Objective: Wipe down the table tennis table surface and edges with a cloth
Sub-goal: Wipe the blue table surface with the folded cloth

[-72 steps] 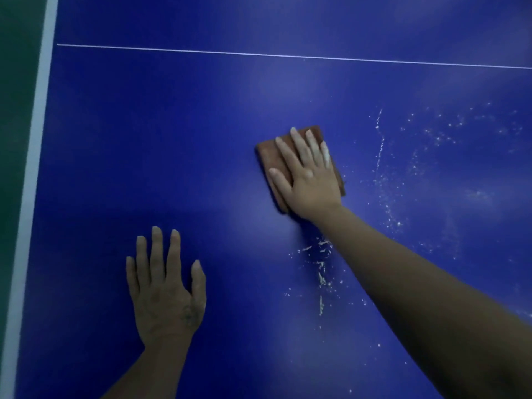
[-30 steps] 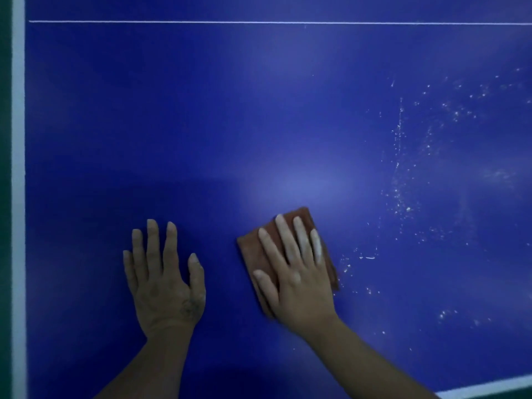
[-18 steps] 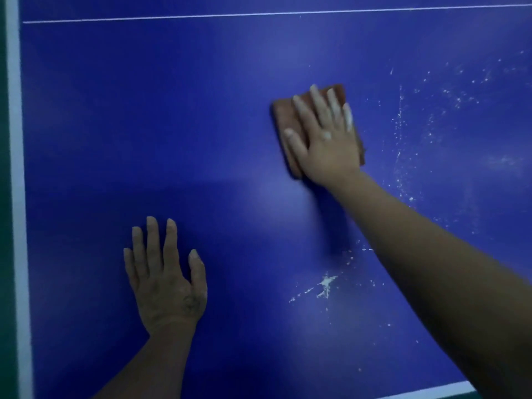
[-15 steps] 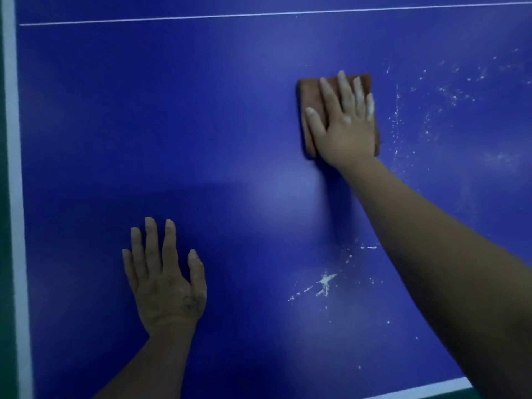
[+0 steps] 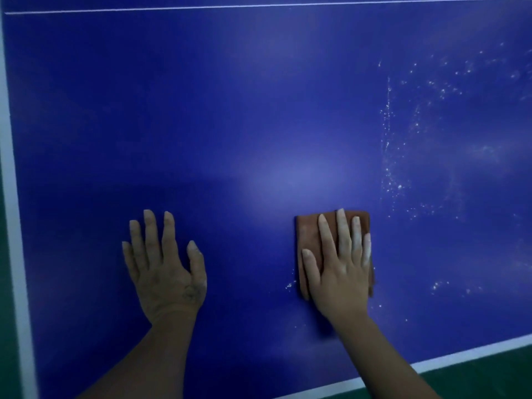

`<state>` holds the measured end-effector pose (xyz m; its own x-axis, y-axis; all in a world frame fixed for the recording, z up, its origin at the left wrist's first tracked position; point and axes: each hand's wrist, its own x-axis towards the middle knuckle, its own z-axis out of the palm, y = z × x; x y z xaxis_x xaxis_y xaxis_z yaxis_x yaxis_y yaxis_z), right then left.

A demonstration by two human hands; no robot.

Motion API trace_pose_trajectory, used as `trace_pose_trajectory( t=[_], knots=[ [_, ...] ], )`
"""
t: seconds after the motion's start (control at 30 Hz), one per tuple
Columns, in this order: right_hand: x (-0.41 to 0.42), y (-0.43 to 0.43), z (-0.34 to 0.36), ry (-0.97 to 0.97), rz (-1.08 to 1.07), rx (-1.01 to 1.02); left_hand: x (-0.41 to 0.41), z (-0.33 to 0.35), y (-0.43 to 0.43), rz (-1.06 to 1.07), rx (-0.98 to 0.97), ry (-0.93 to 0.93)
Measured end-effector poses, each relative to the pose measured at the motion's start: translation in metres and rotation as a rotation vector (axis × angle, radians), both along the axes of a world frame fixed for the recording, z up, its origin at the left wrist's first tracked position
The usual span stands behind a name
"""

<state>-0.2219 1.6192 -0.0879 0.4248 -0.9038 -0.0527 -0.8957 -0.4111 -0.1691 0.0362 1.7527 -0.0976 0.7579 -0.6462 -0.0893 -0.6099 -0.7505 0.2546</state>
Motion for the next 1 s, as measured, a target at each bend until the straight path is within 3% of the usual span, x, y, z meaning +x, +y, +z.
trace_pose_trajectory(
  t=[0.27,0.37,0.6,0.87,1.0],
  knots=[
    [0.058,-0.1,-0.006,-0.047,-0.257,-0.054,0.0,-0.002,0.0,-0.002,-0.008,-0.027],
    [0.056,-0.072,-0.007,-0.05,-0.23,-0.073,0.0,0.0,0.0,-0.002,0.0,-0.026],
    [-0.014,0.021,-0.004,-0.032,0.104,-0.004,-0.002,0.004,-0.001,-0.004,-0.007,-0.024],
    [0.067,-0.036,-0.004,-0.032,-0.25,-0.06,-0.004,0.008,-0.001,-0.019,-0.061,-0.057],
    [0.112,0.007,-0.002,-0.095,-0.107,-0.092,-0.003,0.007,0.002,-0.032,-0.082,-0.053]
  ],
)
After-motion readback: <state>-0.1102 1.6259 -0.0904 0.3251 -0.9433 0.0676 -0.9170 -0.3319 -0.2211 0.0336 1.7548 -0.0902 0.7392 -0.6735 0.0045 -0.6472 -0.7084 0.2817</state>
